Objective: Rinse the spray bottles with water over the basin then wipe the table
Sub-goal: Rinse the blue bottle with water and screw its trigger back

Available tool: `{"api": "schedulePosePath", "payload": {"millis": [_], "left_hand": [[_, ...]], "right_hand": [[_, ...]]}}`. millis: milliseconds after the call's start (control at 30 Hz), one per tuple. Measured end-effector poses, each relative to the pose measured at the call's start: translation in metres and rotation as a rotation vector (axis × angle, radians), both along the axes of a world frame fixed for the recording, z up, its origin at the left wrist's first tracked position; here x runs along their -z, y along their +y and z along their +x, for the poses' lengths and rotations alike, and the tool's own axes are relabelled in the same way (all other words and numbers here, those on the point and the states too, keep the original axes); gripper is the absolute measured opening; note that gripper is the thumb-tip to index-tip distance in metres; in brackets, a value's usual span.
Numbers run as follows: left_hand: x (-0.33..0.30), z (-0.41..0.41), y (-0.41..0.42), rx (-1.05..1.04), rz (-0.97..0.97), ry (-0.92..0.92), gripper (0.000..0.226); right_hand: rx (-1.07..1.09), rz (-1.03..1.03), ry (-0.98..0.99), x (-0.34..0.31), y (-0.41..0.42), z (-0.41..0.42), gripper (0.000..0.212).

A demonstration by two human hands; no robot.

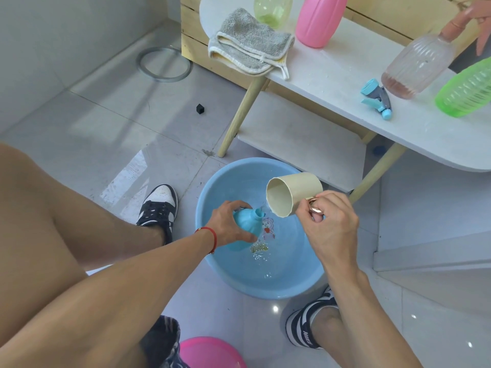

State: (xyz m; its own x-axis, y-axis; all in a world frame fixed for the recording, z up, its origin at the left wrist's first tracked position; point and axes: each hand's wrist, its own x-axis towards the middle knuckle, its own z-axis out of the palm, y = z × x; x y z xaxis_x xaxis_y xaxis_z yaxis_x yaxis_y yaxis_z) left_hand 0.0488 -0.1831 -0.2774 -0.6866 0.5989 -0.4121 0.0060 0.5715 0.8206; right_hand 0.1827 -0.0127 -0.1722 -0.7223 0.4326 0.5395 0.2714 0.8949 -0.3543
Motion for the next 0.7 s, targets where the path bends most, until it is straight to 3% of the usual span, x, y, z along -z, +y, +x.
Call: {"api": "schedulePosePath", "payload": {"millis": [700], "left_hand": [[0.0039, -0.0008, 0.0002, 0.025, -0.006, -0.022, 0.077]], "right_hand": [[-0.151, 0.263, 0.081, -0.0008, -0.0029, -0.0003, 0.033]]}}
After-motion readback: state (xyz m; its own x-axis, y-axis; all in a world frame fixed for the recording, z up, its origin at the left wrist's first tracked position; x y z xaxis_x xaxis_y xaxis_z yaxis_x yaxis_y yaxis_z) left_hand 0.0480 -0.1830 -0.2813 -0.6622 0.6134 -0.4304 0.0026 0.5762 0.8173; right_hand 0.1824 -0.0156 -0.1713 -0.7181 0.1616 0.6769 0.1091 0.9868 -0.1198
